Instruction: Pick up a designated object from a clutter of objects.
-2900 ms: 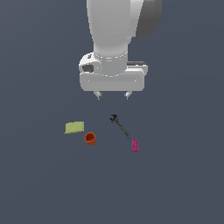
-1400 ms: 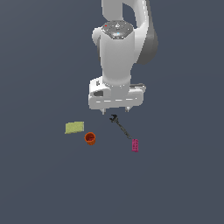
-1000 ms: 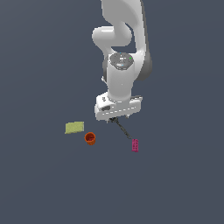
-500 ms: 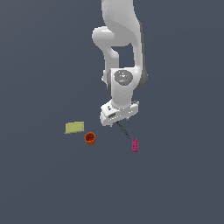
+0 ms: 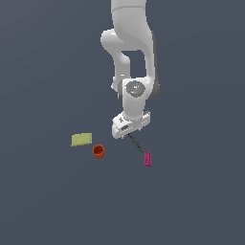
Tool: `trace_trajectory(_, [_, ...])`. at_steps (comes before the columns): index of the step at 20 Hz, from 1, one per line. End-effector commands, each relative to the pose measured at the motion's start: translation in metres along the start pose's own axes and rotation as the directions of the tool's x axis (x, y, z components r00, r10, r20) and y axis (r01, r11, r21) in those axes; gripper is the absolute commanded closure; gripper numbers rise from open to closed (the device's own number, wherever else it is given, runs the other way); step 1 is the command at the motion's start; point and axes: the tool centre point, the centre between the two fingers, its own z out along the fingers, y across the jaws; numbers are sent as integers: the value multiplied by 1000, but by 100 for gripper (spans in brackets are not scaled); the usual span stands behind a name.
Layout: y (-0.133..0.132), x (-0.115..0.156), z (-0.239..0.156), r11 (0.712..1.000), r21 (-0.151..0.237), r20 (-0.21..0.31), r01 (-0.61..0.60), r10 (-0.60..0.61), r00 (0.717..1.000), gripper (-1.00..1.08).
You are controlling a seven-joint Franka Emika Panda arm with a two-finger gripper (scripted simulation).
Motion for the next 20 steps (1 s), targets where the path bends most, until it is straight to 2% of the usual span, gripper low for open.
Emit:
trace_trajectory(1, [0, 0, 0, 1000, 0, 0, 0, 0, 1000, -92])
trace_trajectory(20, [-1, -1, 51, 1000, 0, -1, 3, -3, 1000, -92])
